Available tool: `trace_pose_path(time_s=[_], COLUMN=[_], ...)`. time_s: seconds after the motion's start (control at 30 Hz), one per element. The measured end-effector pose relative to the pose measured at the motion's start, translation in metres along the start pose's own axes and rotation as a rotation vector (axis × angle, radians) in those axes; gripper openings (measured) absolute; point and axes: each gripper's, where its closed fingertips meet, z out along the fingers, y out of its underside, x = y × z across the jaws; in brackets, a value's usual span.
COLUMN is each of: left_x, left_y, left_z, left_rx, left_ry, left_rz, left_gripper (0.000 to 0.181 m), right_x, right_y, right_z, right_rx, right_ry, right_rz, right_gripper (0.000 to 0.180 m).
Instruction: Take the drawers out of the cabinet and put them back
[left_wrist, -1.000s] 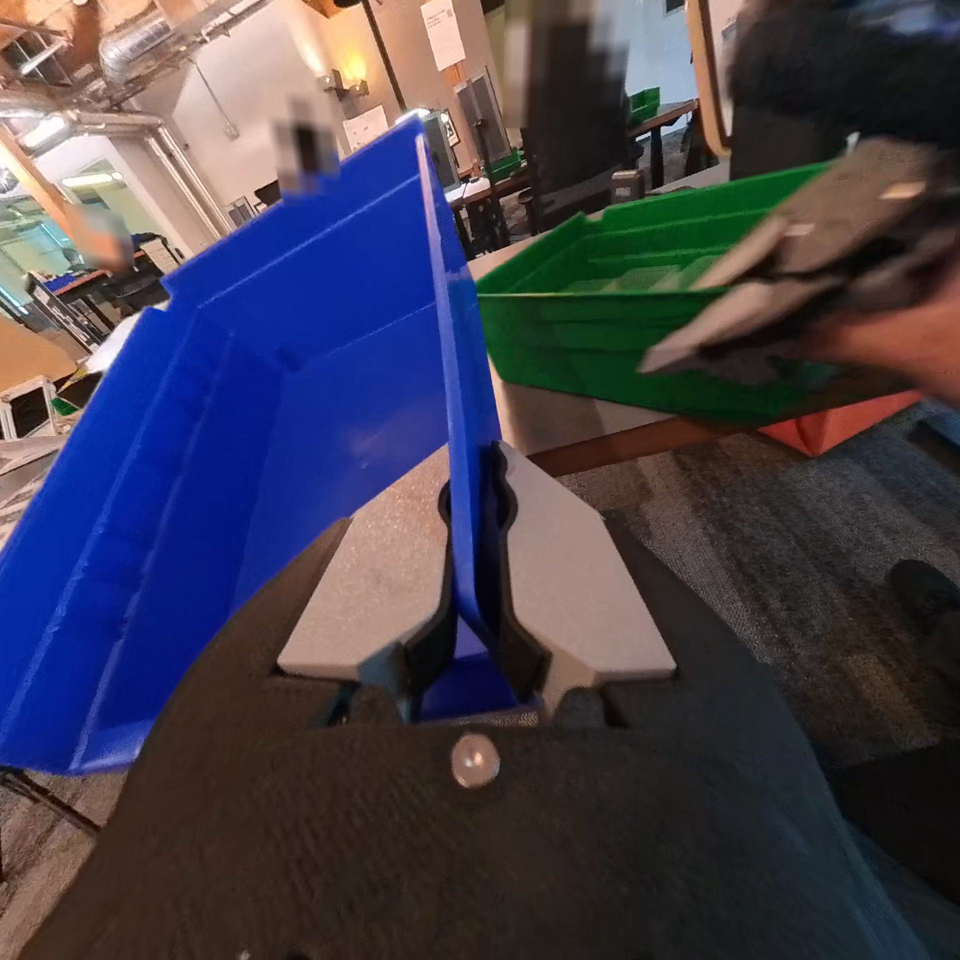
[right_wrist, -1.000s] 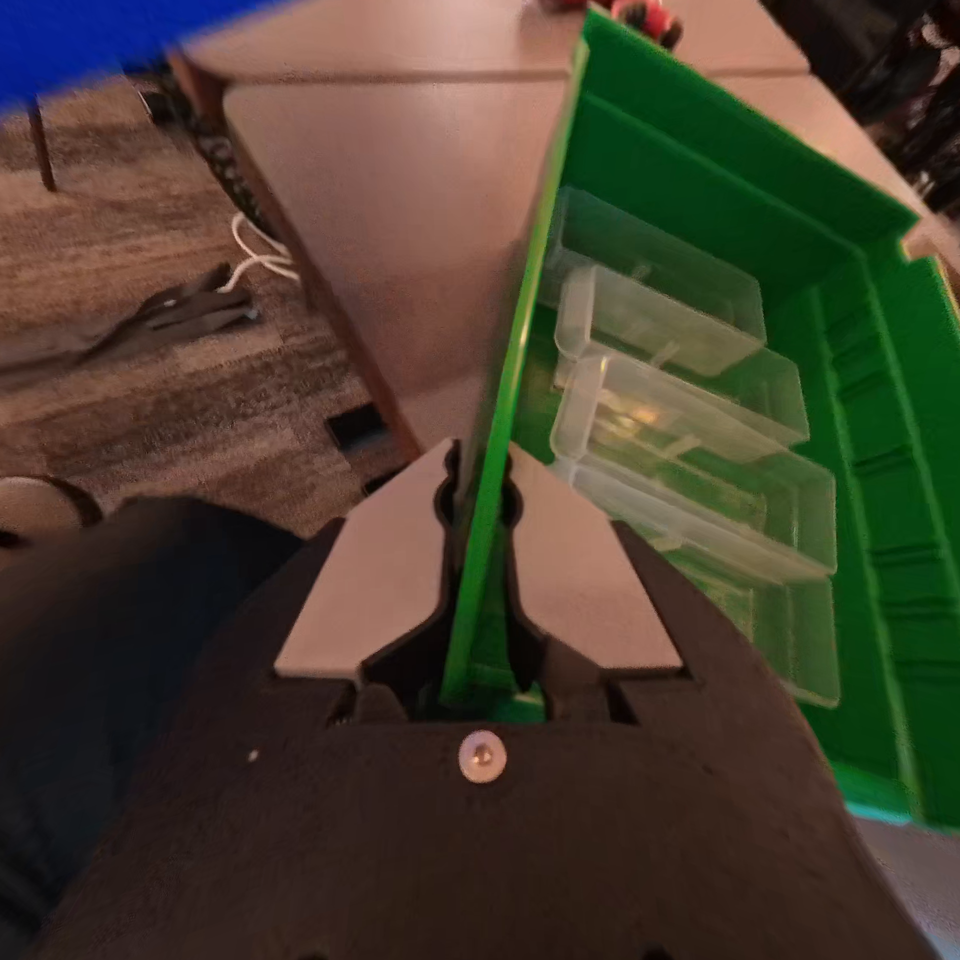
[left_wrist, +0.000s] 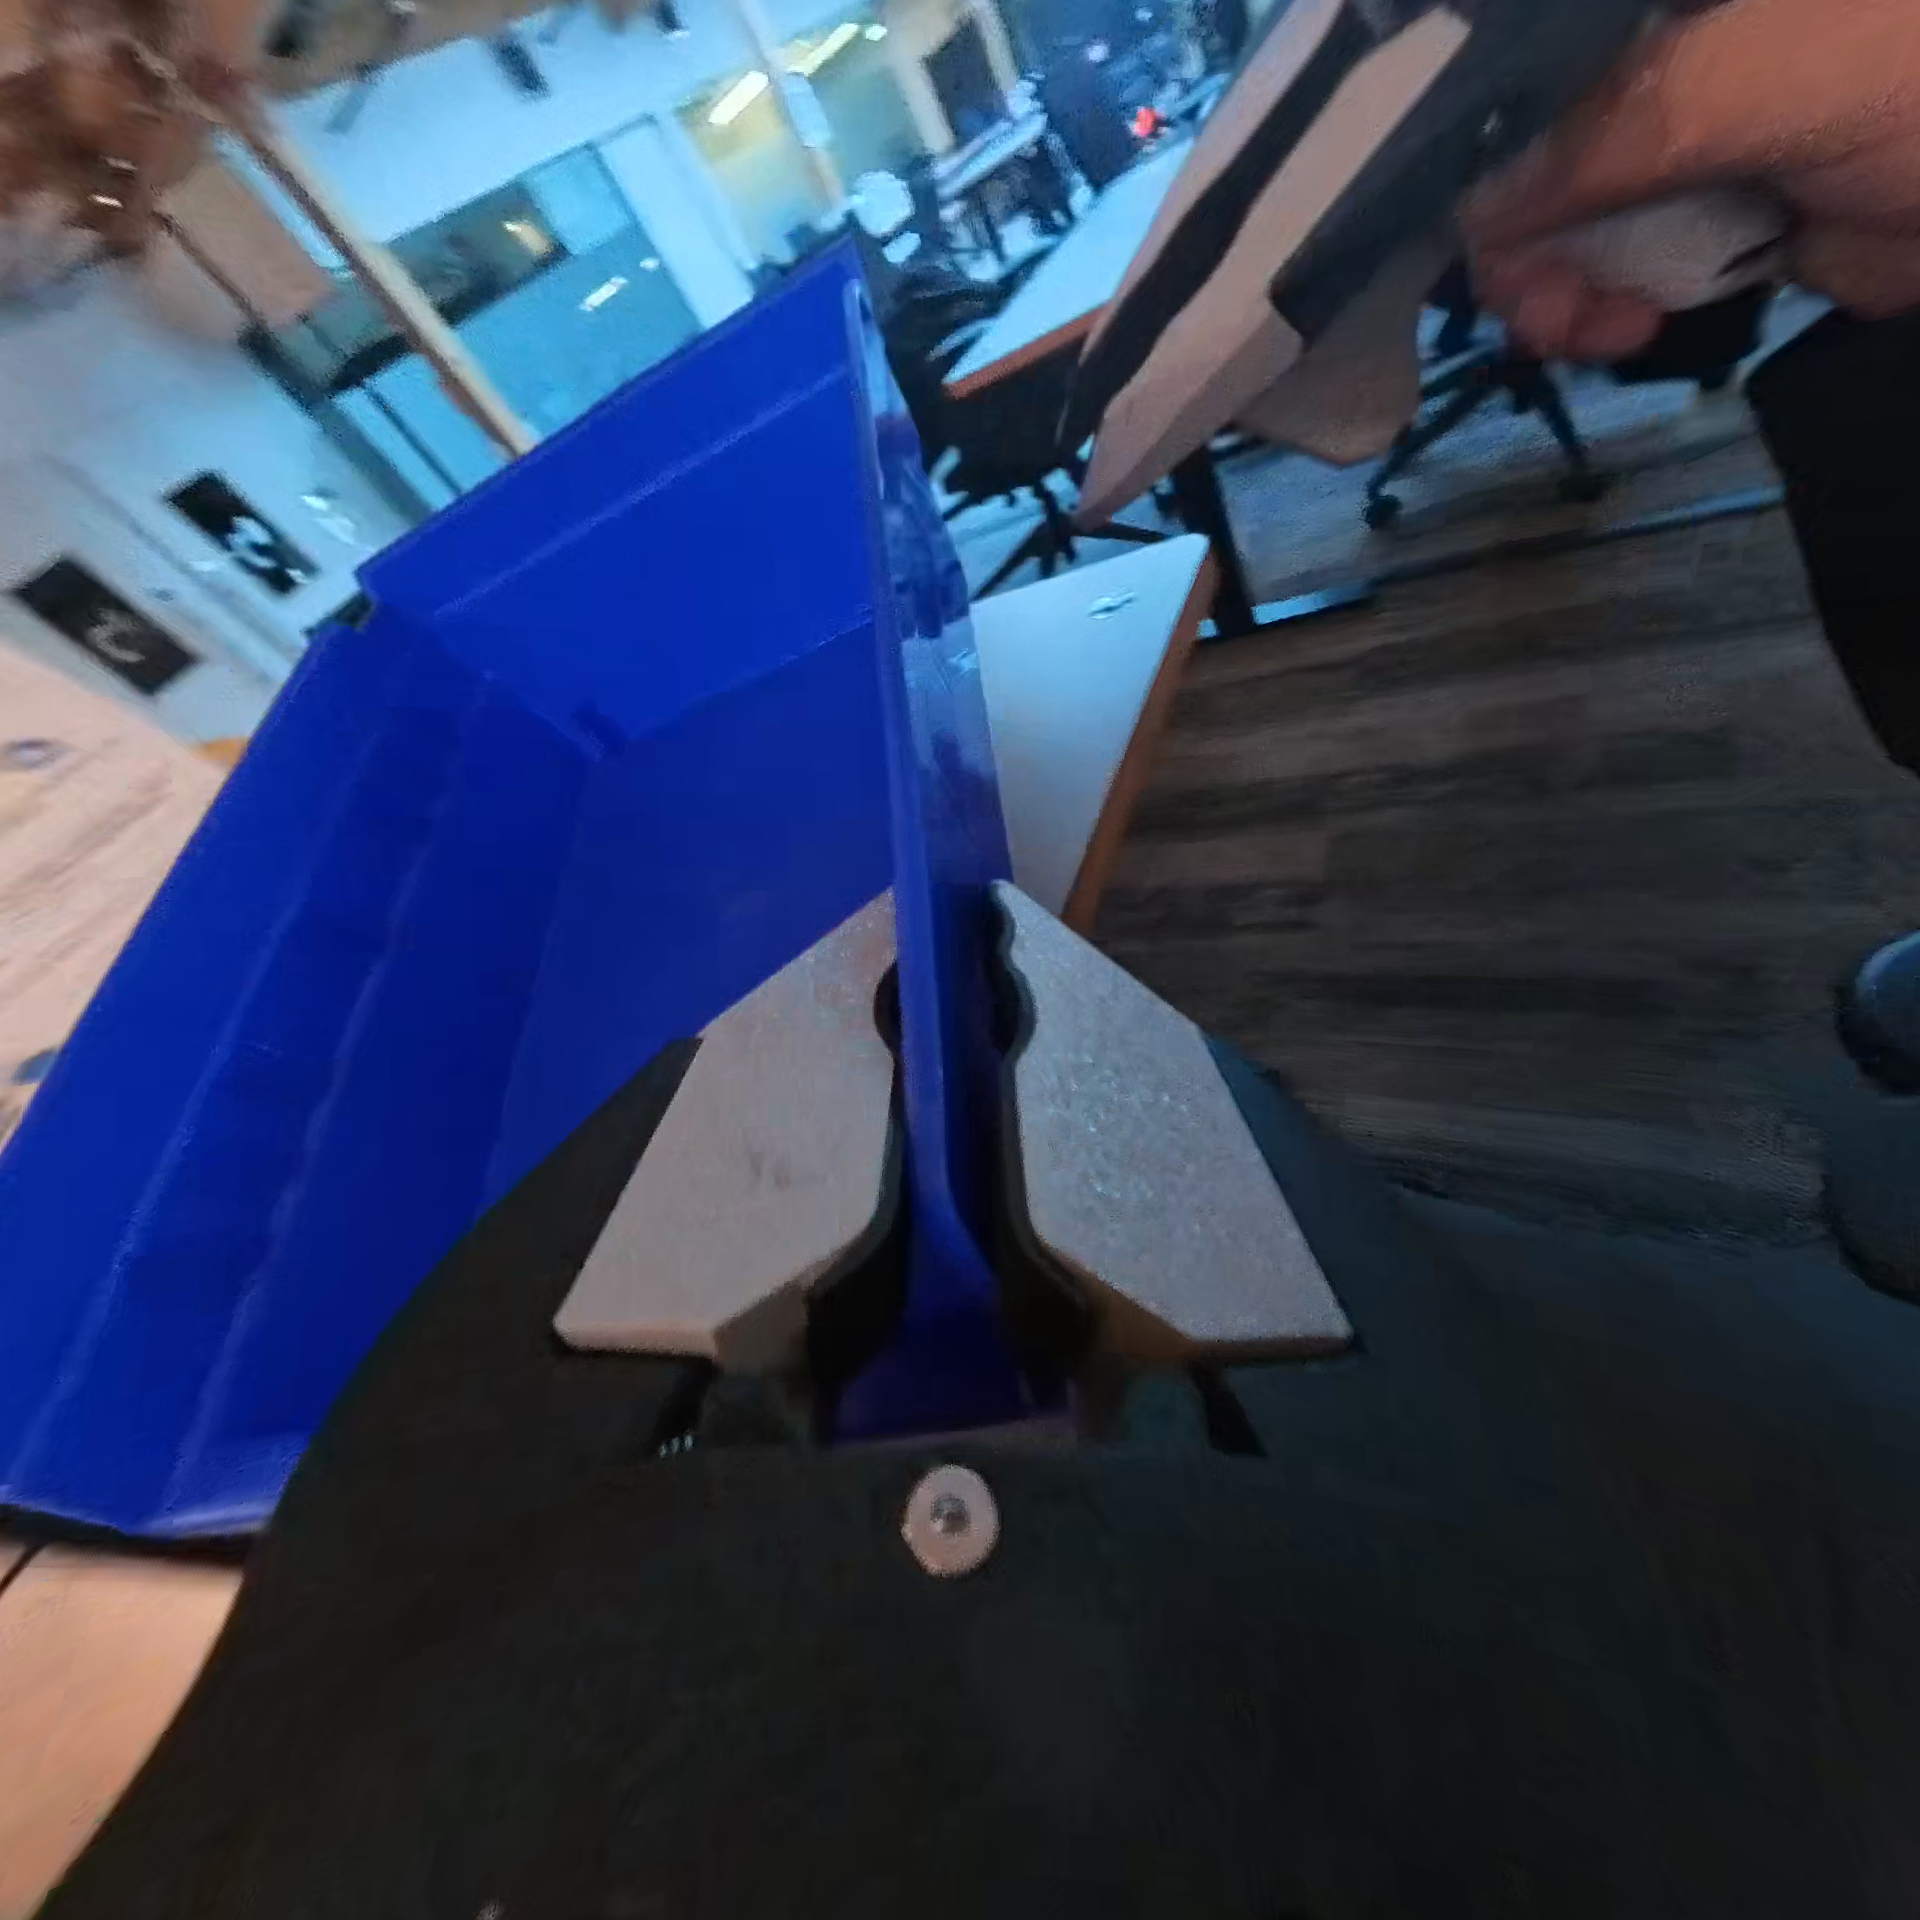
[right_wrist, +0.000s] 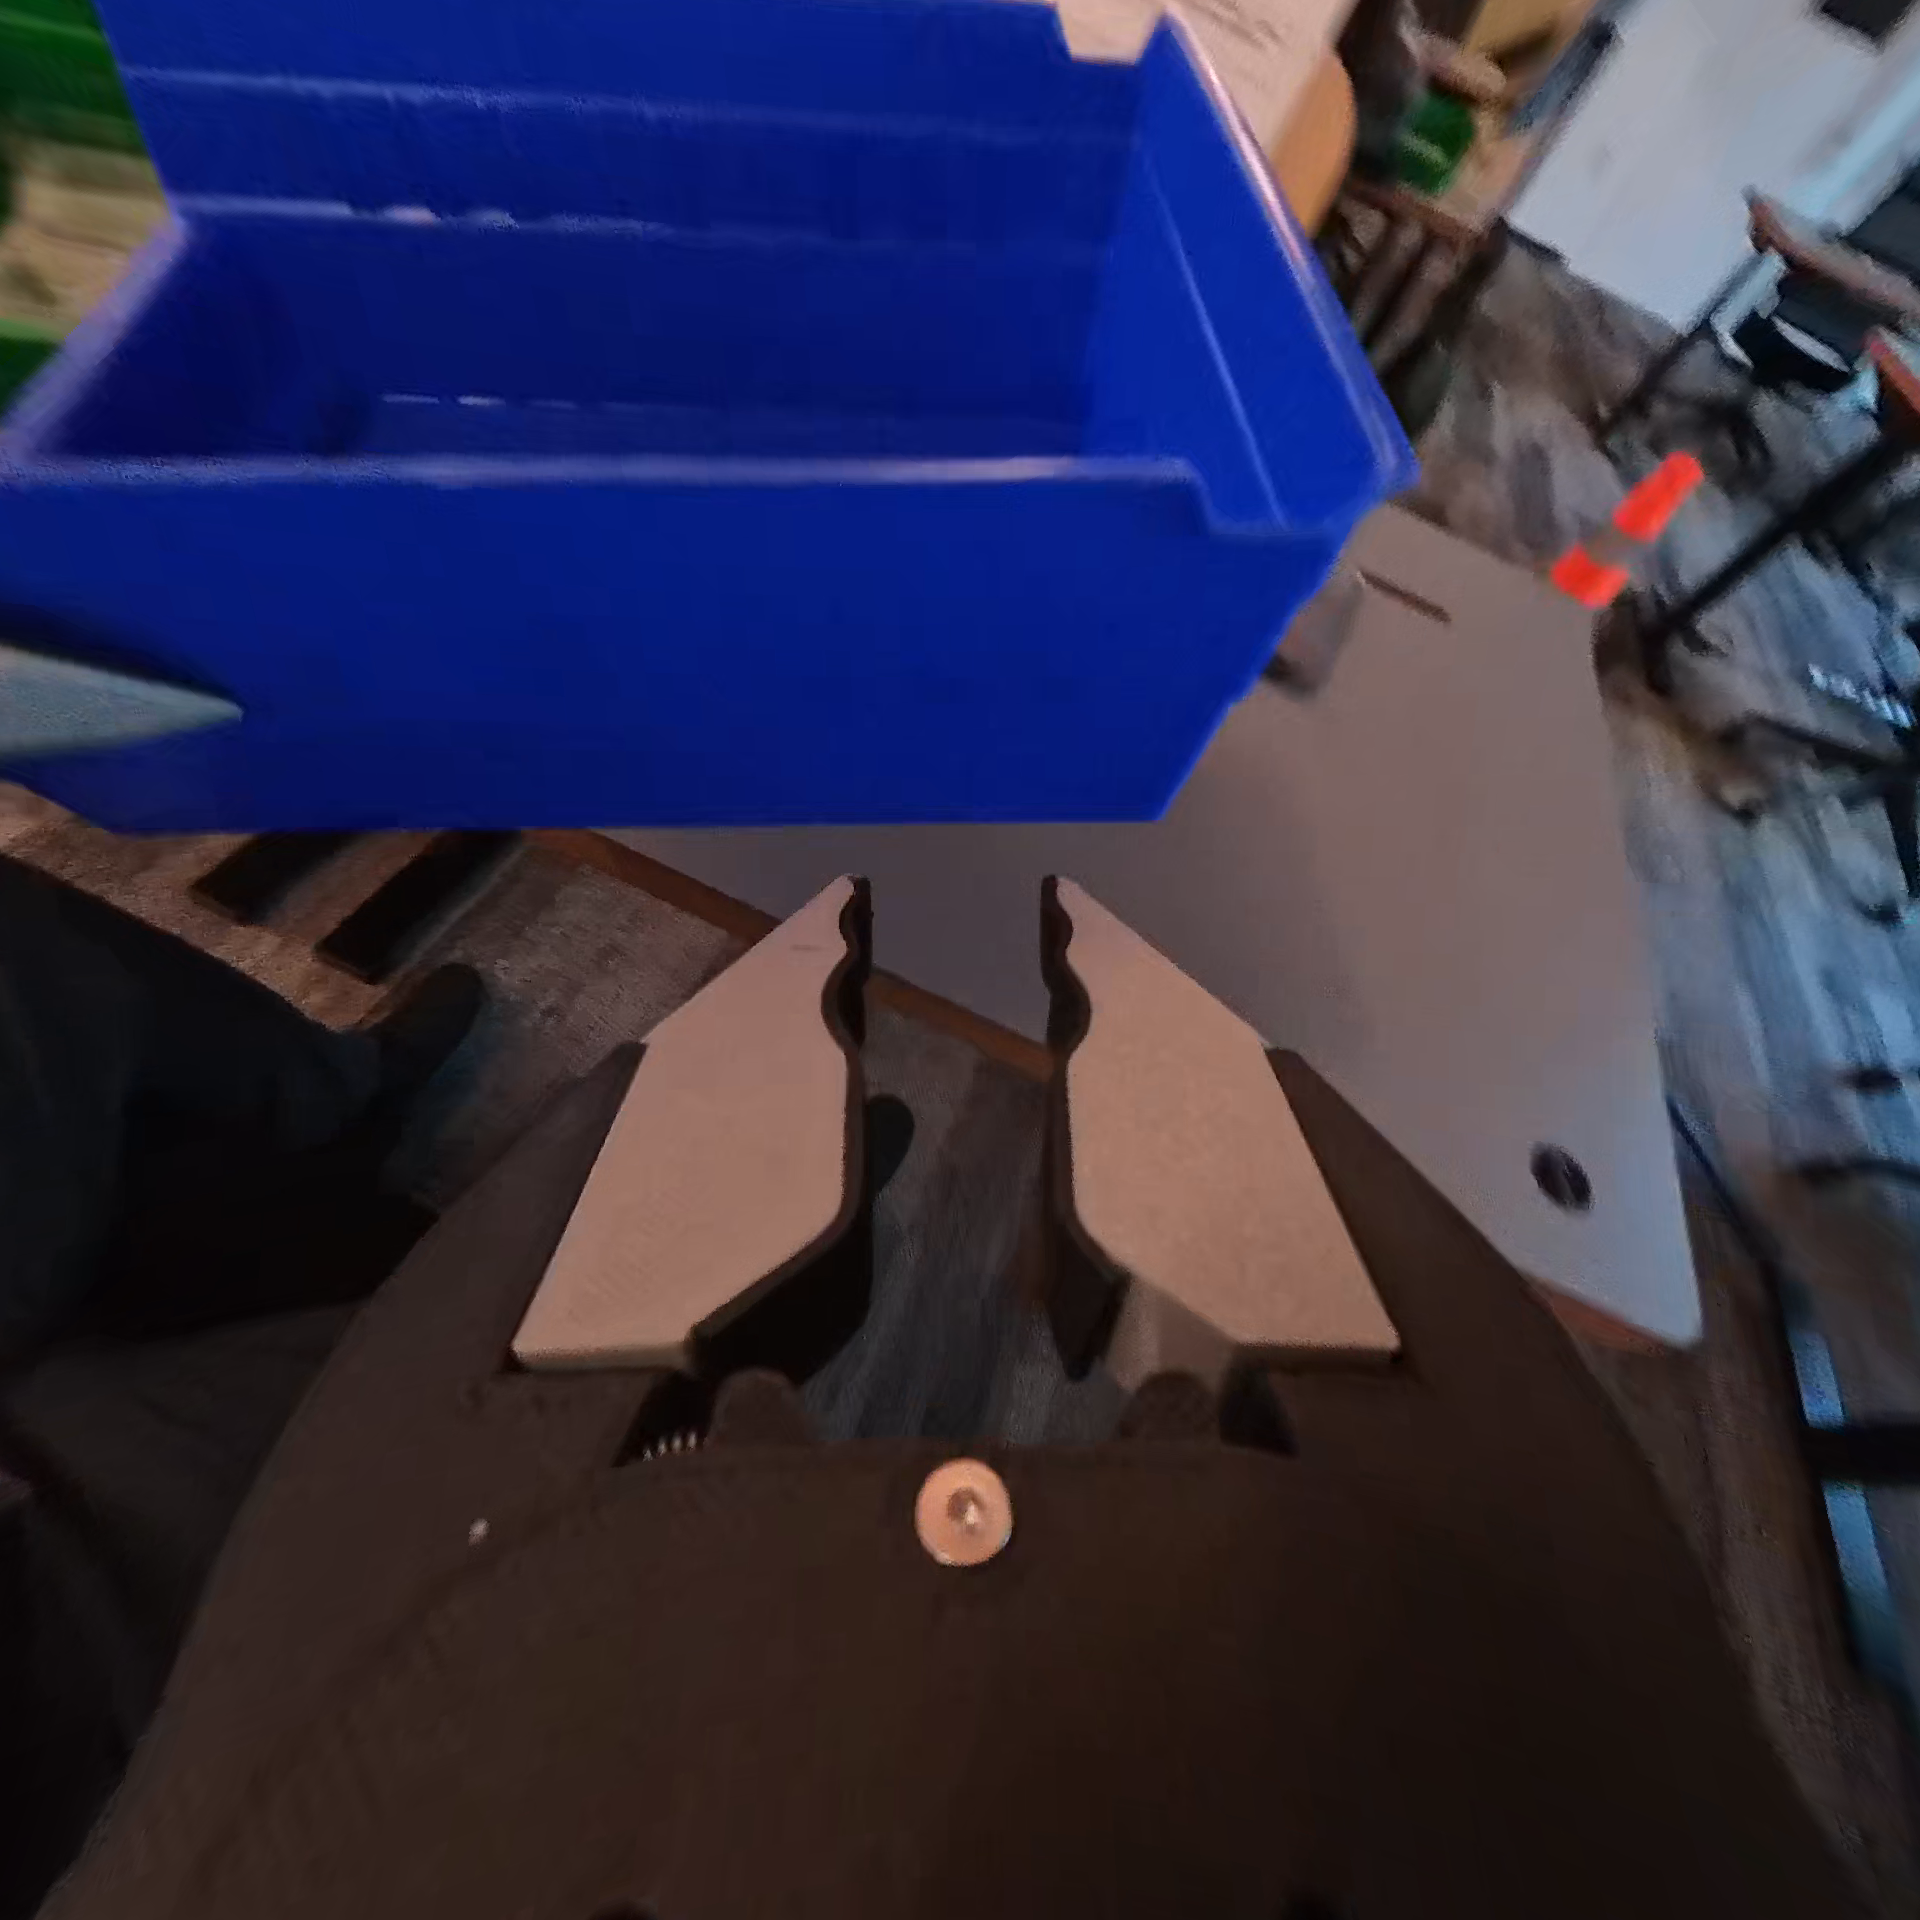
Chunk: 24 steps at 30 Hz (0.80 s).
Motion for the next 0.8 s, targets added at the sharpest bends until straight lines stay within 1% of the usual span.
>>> trace_pose_path(time_s=[0.13,0.23,0.3,0.33,0.37,0.4,0.47,0.5,0.57,0.63,0.67,0.7,0.8], left_x=[0.023,0.031,0.036,0.039,0.047,0.045,0.041,0.036,0.022,0.009,0.003,-0.001,-0.014], left_y=[0.017,0.037,0.054,0.061,0.062,0.059,0.051,0.051,0.053,0.064,0.075,0.088,0.132], left_z=[0.099,0.162,0.193,0.202,0.204,0.199,0.174,0.157,0.118,0.079,0.061,0.044,-0.009], left_rx=[-0.052,-0.121,-0.167,-0.193,-0.210,-0.202,-0.163,-0.151,-0.106,-0.088,-0.096,-0.115,-0.180], left_ry=[0.067,0.088,0.107,0.121,0.170,0.163,0.161,0.153,0.124,0.107,0.105,0.106,0.073], left_rz=[0.013,-0.024,-0.093,-0.155,-0.237,-0.293,-0.278,-0.257,-0.258,-0.313,-0.349,-0.385,-0.458], left_gripper=[0.006,0.007,0.010,0.016,0.025,0.028,0.050,0.053,0.045,0.041,0.042,0.044,0.049], right_x=[0.027,0.036,0.044,0.047,0.048,0.048,0.048,0.046,0.037,0.015,-0.002,-0.018,-0.058], right_y=[0.042,0.054,0.056,0.056,0.057,0.058,0.059,0.061,0.066,0.069,0.068,0.065,0.057], right_z=[0.000,0.009,0.018,0.023,0.028,0.032,0.040,0.044,0.054,0.063,0.065,0.066,0.075], right_rx=[-0.120,-0.138,-0.119,-0.110,-0.105,-0.101,-0.098,-0.107,-0.139,-0.189,-0.209,-0.221,-0.248], right_ry=[0.060,0.071,0.079,0.068,0.054,0.042,0.026,0.011,-0.031,-0.133,-0.201,-0.254,-0.340], right_rz=[0.028,0.042,0.099,0.136,0.173,0.200,0.222,0.219,0.203,0.163,0.119,0.065,-0.081], right_gripper=[0.031,0.033,0.049,0.052,0.055,0.058,0.058,0.057,0.057,0.054,0.048,0.046,0.047])
